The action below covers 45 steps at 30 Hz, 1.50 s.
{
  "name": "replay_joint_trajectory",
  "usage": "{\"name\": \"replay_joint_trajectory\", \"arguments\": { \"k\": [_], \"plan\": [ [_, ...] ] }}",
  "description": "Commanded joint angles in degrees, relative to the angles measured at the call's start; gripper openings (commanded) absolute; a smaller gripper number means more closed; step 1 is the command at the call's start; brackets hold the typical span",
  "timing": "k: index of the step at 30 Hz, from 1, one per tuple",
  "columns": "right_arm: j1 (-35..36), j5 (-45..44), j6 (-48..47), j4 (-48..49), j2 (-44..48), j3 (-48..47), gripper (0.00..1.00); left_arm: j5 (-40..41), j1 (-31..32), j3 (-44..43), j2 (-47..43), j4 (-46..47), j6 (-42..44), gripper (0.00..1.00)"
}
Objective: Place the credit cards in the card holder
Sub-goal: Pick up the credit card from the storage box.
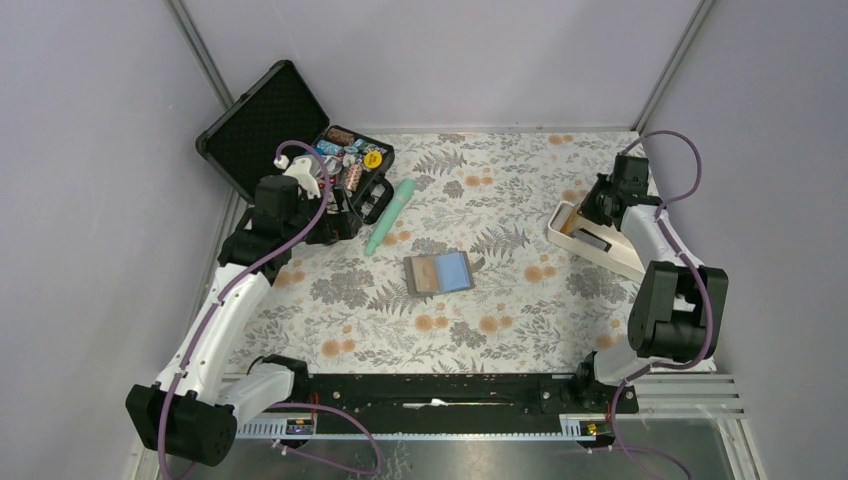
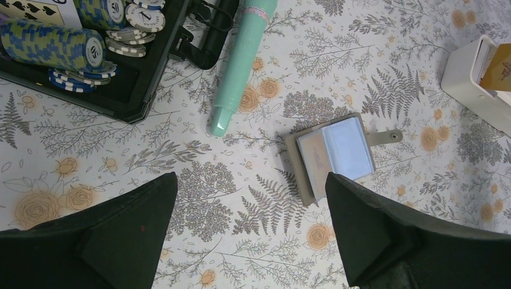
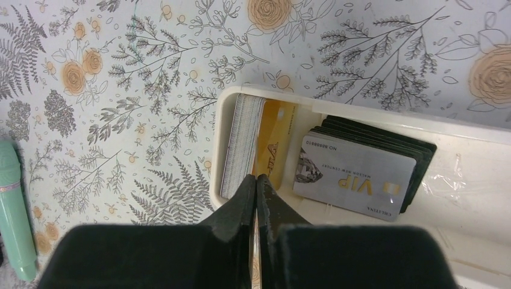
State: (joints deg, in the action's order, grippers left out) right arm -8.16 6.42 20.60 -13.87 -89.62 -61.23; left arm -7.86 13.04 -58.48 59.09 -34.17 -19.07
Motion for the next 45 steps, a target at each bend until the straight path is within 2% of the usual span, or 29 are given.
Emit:
{"name": "replay_joint_trajectory", "arguments": {
  "k": [1,7,15,22,29,32,40,45],
  "plan": [
    [0.19,-2.4,0.44,-1.98,4.91,1.03,0.01,-1.79,-0.38,-0.32,-1.08,1.89,-0.35,0.99],
    [0.19,-5.86,-0.01,-2.85,10.62,3.96,0.0,-2.49,-0.38,-0.12,-1.4,2.01,-0.29,0.99],
    [0.17,-5.16,-2.36,-6.22,21.2,4.14,0.0,-4.62,-0.38,0.47,-2.52,3.24,-0.84,0.99],
    [0.17,3.14,-3.48,-8.87,27.75,5.12,0.0,-10.83,-0.38,2.64,-0.78,6.49,-5.94,0.99],
    [0.8,16.74,-1.59,-7.93,31.67,8.67,0.0,-13.08,-0.22,12.58,-4.96,11.66,-13.45,0.99],
    [4.47,18.8,0.01,-6.55,31.21,10.42,0.0,-13.17,-0.08,17.81,-6.68,13.87,-16.46,0.99],
    [21.69,17.9,7.28,0.78,29.57,13.84,0.0,-15.6,2.98,27.0,-7.68,21.08,-23.35,0.99],
    [25.75,23.94,8.82,6.65,26.63,14.63,0.0,-13.73,7.06,28.85,-6.02,26.14,-26.27,0.99]
  ]
}}
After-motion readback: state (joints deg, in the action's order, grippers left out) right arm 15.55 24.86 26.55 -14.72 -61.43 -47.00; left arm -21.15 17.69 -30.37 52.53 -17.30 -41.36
